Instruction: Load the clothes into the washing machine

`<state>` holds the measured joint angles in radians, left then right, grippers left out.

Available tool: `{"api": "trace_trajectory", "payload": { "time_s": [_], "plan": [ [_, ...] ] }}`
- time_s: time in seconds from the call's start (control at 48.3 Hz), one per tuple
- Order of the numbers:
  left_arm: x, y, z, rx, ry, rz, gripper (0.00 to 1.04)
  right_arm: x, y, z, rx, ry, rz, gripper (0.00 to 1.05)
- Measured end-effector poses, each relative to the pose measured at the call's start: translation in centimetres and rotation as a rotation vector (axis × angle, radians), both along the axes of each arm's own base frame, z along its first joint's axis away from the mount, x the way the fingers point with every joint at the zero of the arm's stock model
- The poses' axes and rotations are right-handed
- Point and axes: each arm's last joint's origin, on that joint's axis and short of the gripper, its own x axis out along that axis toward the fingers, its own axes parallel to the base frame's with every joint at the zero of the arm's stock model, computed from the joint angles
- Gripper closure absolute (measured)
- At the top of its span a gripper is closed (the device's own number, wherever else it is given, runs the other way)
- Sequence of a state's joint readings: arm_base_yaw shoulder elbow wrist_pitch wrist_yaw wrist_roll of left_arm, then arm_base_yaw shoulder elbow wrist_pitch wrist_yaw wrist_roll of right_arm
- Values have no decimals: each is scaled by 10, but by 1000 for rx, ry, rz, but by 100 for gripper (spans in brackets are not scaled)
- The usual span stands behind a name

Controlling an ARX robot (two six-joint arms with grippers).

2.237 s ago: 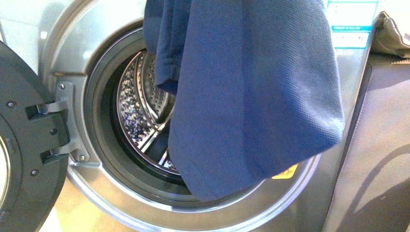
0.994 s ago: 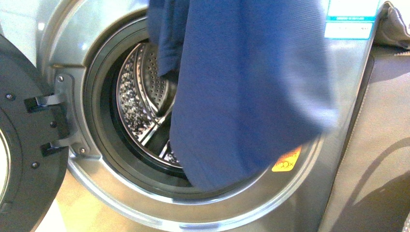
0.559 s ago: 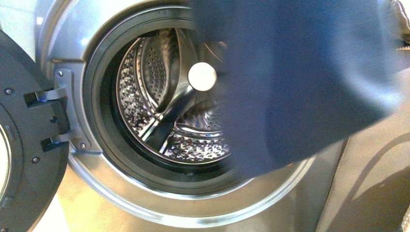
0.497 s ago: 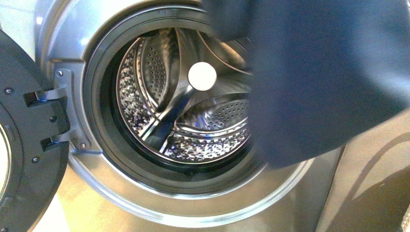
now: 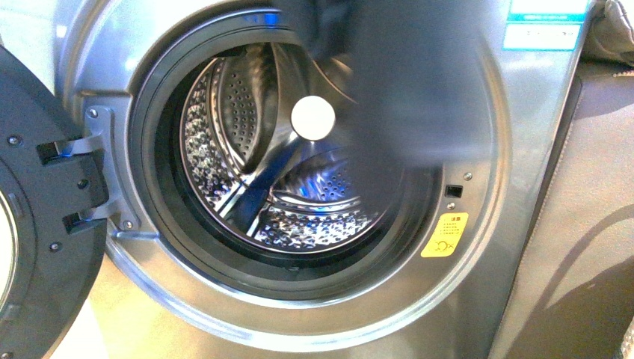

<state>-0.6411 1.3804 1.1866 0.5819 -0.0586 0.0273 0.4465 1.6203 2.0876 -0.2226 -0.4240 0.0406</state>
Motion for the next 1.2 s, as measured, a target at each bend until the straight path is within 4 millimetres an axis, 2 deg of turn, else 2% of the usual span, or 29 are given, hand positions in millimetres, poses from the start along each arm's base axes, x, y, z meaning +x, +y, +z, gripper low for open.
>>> {"api": "trace_trajectory", "payload": {
  "time_s": [0.228,0.497,0.58,0.642,0.725,0.932,1.015,1.16,1.201],
  "plan": [
    [5,-7,5,-58,-24,204,6,0,0,0,0,0,0,96],
    [8,-4,7,-71,-26,311,6,0,0,0,0,0,0,96],
    [10,0,7,-81,-22,344,15,0,0,0,0,0,0,96],
    [13,5,7,-93,-20,380,27,0,0,0,0,0,0,95],
    [16,8,7,-97,-16,401,37,0,0,0,-1,-1,0,83],
    [28,21,8,-116,-15,458,82,0,0,0,-1,-1,0,40],
    [30,23,6,-123,-10,462,92,0,0,0,-1,-1,0,28],
    [34,28,4,-130,-5,463,95,0,0,0,0,0,0,6],
    [37,32,1,-130,0,468,95,0,0,0,0,0,0,7]
  ]
}}
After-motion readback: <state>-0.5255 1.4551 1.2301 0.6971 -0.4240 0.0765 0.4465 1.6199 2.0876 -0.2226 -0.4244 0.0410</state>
